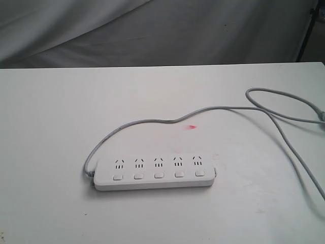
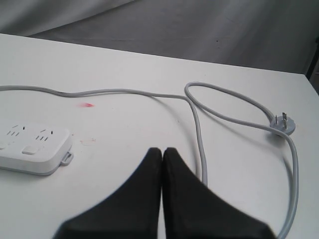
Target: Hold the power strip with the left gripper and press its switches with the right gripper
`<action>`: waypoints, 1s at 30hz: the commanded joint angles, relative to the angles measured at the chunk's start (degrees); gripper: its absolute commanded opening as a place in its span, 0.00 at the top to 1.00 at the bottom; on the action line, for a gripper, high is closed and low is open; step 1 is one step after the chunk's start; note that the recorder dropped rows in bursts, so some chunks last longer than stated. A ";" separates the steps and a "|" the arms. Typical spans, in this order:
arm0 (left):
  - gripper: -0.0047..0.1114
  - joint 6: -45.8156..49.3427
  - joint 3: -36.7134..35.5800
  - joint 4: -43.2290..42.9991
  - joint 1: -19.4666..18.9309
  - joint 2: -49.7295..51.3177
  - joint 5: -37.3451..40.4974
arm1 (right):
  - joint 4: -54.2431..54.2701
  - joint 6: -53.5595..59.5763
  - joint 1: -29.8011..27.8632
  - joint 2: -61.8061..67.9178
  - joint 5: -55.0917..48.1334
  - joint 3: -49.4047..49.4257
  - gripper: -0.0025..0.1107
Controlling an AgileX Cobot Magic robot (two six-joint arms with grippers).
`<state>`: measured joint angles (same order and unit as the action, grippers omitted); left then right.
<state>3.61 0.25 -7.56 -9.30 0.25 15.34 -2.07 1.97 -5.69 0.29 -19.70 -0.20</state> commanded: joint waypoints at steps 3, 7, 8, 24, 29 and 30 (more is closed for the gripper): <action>0.95 -0.51 -0.25 2.16 0.21 -0.25 -0.08 | 0.06 0.13 -0.02 -0.29 0.15 0.20 0.98; 0.95 -0.08 0.15 4.21 0.21 -0.25 1.68 | 0.06 0.13 -0.02 -0.29 0.15 0.20 0.98; 0.95 -0.08 1.16 4.49 0.21 -0.25 2.45 | 0.06 0.13 -0.02 -0.29 0.15 0.20 0.98; 0.95 1.45 19.65 5.99 0.21 0.62 7.61 | 0.06 0.13 -0.02 -0.29 0.15 0.20 0.98; 0.95 1.45 27.21 7.56 0.21 13.00 7.61 | 0.06 0.13 -0.02 -0.29 0.15 0.20 0.98; 0.95 1.45 28.31 7.56 0.21 15.19 7.61 | 0.06 0.13 -0.02 -0.29 0.15 0.20 0.98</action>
<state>4.86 26.01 -0.95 -9.30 11.01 22.71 -2.07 1.97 -5.69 0.29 -19.70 -0.20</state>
